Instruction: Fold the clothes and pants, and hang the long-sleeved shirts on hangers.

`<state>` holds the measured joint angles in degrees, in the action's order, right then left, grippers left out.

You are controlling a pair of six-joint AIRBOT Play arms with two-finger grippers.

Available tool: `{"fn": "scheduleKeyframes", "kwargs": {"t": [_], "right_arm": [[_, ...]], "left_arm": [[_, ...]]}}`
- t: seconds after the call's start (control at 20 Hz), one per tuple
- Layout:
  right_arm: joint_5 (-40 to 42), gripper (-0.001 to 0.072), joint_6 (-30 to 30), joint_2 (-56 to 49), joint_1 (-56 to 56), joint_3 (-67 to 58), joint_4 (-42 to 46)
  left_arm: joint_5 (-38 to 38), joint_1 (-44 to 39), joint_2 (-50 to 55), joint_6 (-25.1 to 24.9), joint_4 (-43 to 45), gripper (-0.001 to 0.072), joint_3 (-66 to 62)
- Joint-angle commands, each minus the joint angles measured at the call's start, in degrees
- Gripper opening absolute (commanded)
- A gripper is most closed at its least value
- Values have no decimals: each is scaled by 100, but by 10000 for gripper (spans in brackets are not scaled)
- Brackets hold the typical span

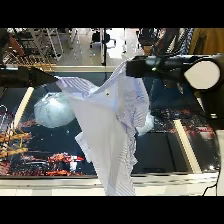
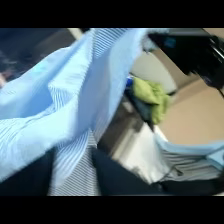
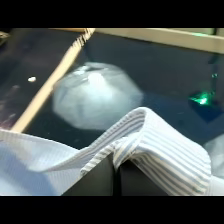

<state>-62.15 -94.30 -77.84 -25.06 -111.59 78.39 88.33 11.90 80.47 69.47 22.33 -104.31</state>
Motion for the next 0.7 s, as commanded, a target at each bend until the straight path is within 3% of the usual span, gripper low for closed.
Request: {"fn": "scheduleKeyframes", "kwargs": {"t": [0.0, 0.15, 0.25, 0.55, 0.65], "right_arm": [[-42, 20, 229, -391, -195, 483, -820], [-610, 20, 256, -804, -496, 935, -798], [-603, 21, 358, -925, -625, 1152, -752], [90, 20, 527, -944, -638, 1272, -741], [59, 20, 533, -944, -636, 1272, -741]], "left_arm": [[269, -4, -15, 743, 2291, 555, -85], [442, 170, -271, 1272, 6251, 555, 437], [-66, 710, -708, 1471, 7705, 554, 1137], [-2306, 2695, -1987, 1805, 7582, 549, 4024], [-3082, 2920, -2013, 1908, 7602, 451, 4673]]}}
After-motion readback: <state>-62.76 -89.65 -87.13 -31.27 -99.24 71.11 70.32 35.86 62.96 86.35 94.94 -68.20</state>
